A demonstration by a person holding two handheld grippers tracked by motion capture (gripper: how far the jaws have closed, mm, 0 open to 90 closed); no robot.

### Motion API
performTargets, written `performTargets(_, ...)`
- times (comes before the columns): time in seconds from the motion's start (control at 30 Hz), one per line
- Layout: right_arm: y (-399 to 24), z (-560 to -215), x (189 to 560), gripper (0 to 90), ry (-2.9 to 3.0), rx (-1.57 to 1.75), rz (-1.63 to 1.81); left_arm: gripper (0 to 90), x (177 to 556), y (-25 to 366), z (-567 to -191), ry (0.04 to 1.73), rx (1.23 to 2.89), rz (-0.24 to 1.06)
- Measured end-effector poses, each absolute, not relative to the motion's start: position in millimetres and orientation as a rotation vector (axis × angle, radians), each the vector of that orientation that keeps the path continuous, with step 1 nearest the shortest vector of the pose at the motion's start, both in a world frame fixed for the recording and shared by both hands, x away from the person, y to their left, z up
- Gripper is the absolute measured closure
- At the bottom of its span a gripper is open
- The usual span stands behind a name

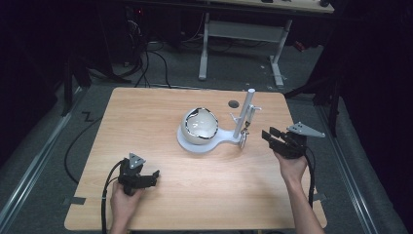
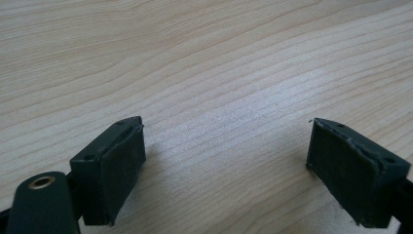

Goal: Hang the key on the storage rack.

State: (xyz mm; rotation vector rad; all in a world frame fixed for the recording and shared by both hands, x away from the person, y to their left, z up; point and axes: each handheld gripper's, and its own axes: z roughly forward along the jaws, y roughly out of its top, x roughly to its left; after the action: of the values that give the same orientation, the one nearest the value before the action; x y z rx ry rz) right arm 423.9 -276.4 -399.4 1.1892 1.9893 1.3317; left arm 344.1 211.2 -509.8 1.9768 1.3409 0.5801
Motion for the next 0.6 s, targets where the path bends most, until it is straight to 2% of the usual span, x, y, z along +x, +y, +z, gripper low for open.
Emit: performTargets(0.6,-295,-401,402,56.8,1.945,1.197,1.359,14.4,344,211,-510,1.338,1.981,0.578)
